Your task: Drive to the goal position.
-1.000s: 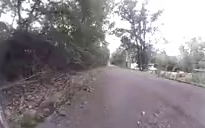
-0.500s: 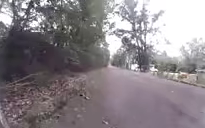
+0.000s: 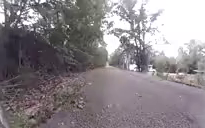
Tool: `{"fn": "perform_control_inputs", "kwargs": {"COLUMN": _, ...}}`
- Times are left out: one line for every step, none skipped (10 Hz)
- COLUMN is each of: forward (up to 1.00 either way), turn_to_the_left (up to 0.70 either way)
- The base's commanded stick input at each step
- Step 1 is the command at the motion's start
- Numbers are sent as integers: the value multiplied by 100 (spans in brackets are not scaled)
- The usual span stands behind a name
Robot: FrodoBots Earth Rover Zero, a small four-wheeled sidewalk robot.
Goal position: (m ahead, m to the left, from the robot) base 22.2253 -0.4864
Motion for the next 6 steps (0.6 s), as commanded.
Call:
{"fn": "perform_control_inputs", "kwargs": {"forward": 70, "turn_to_the_left": 0}}
{"fn": "perform_control_inputs", "kwargs": {"forward": 70, "turn_to_the_left": 0}}
{"fn": "perform_control_inputs", "kwargs": {"forward": 70, "turn_to_the_left": 0}}
{"fn": "perform_control_inputs", "kwargs": {"forward": 70, "turn_to_the_left": 0}}
{"fn": "perform_control_inputs", "kwargs": {"forward": 70, "turn_to_the_left": 0}}
{"fn": "perform_control_inputs", "kwargs": {"forward": 70, "turn_to_the_left": 0}}
